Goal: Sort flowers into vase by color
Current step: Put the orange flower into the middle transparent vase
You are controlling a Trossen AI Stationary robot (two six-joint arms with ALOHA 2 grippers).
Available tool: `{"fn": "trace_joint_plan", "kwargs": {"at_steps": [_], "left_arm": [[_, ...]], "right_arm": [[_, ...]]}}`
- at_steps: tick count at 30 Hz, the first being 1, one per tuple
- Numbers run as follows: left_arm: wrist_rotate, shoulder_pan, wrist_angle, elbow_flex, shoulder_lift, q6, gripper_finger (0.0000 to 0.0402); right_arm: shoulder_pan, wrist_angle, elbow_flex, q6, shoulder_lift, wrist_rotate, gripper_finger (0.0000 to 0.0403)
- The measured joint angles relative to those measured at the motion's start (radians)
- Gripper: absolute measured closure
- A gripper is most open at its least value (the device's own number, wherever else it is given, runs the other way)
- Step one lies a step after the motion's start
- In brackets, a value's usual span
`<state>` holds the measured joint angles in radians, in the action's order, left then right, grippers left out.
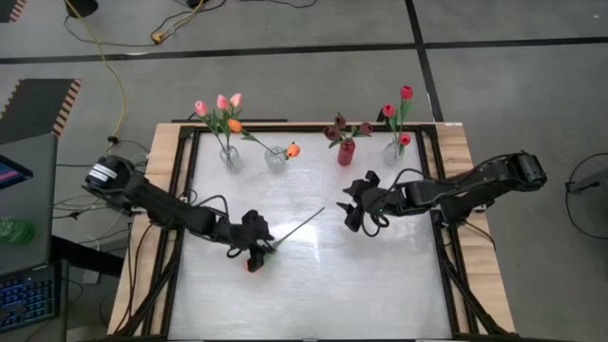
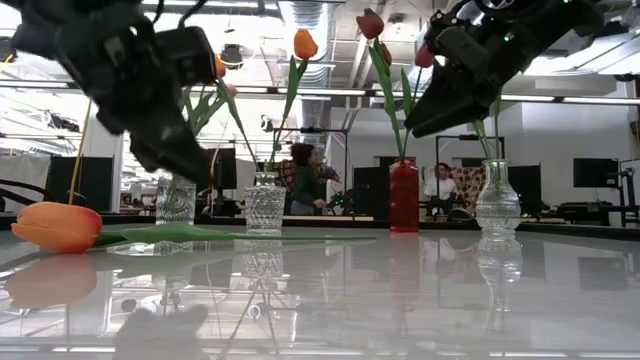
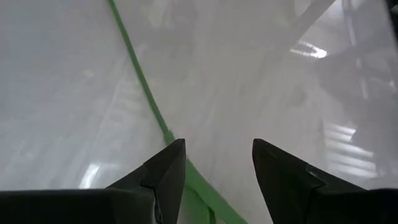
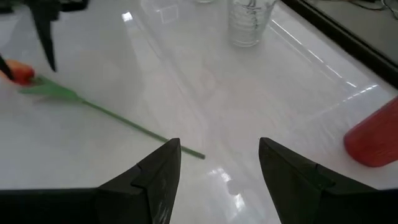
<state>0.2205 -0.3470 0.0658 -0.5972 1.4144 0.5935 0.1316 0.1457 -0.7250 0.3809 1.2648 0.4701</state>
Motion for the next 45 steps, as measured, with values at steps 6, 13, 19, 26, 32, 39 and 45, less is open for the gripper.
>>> {"fn": "trace_joint_plan", "kwargs": {"at_steps": [6, 13, 19, 26, 32, 39, 45], "left_arm": [[-0.009, -0.001, 0.044, 0.000, 0.112, 0.012, 0.0228], [0.011, -0.001, 0.063, 0.000, 0.197, 0.048, 0.0228], [0.026, -0.001, 0.068, -0.002, 0.217, 0.056, 0.0229], [0.036, -0.001, 0.064, -0.002, 0.219, 0.061, 0.0270], [0.041, 0.000, 0.067, 0.000, 0.220, 0.074, 0.0323], [0.043, 0.013, 0.126, 0.003, 0.225, 0.098, 0.0369], [0.008, 0.037, 0.139, 0.003, 0.225, 0.166, 0.0389]], "right_arm": [[0.031, -0.005, 0.000, 0.000, 0.000, -0.002, 0.0159], [0.064, -0.014, 0.000, 0.000, 0.000, -0.002, 0.0159], [0.078, -0.028, 0.000, 0.001, 0.000, -0.001, 0.0159], [0.078, -0.028, 0.000, 0.001, 0.000, -0.001, 0.0159], [0.078, -0.030, 0.000, 0.001, 0.000, -0.001, 0.0159], [0.106, -0.116, 0.000, -0.159, 0.000, -0.003, 0.0159], [0.153, -0.195, 0.000, -0.325, 0.000, -0.006, 0.0159]]}}
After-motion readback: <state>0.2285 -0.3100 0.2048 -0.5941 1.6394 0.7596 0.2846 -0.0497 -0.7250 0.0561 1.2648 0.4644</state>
